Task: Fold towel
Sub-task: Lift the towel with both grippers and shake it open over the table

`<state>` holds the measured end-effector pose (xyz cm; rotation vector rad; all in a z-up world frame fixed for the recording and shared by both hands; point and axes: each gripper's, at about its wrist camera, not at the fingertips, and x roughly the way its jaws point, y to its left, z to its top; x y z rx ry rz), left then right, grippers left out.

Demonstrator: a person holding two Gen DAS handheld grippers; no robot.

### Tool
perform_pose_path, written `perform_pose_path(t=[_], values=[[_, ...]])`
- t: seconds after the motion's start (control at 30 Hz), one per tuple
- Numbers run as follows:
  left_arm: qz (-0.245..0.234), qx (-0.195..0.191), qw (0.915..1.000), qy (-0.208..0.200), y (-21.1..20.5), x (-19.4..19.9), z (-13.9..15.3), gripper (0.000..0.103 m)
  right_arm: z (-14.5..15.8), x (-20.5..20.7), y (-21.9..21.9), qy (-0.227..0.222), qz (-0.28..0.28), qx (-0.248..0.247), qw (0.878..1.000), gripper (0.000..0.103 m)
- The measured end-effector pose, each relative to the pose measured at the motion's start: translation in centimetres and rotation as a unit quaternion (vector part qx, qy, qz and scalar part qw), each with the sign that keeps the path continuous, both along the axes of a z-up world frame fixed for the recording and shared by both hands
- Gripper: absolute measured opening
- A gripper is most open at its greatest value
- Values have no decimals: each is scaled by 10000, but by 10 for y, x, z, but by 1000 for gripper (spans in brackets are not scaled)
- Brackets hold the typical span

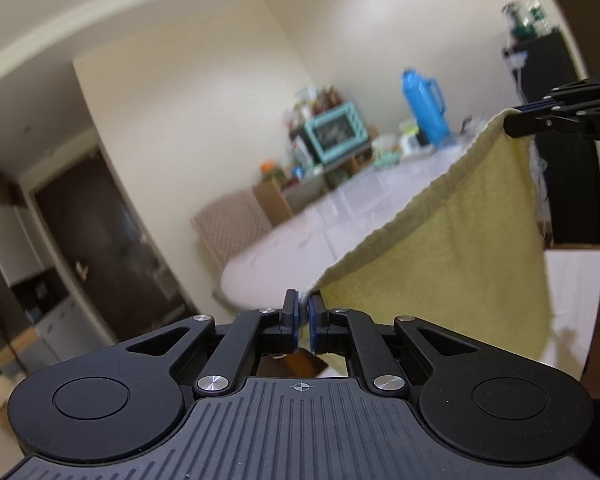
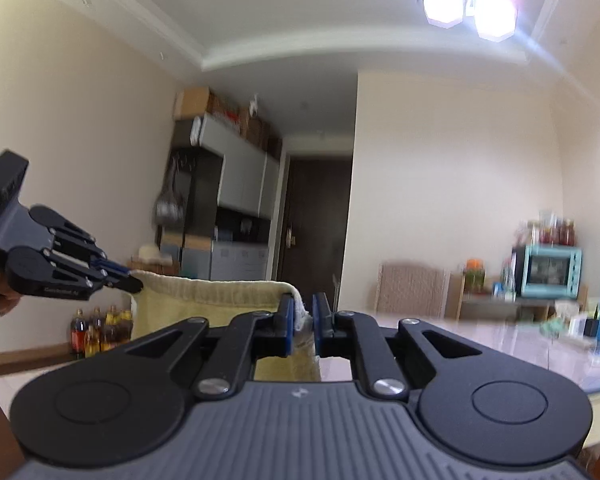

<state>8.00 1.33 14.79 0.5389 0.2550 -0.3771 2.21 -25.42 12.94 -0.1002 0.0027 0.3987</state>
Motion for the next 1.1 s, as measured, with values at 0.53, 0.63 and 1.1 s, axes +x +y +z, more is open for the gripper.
perform_pose_path(t=[0.53,0.63,1.1], values=[[949,230,9857,1370,-13,148,-123,10,-133,173,13,2282,-493,-393,9716,12],[1119,164,9817,1534,-5,155,-135,10,-142,184,19,2419,-463,-549,9676,13],[1778,-110,9690,1711,17,180,-161,55,-157,227,41,2588,-707,-899,9591,33]])
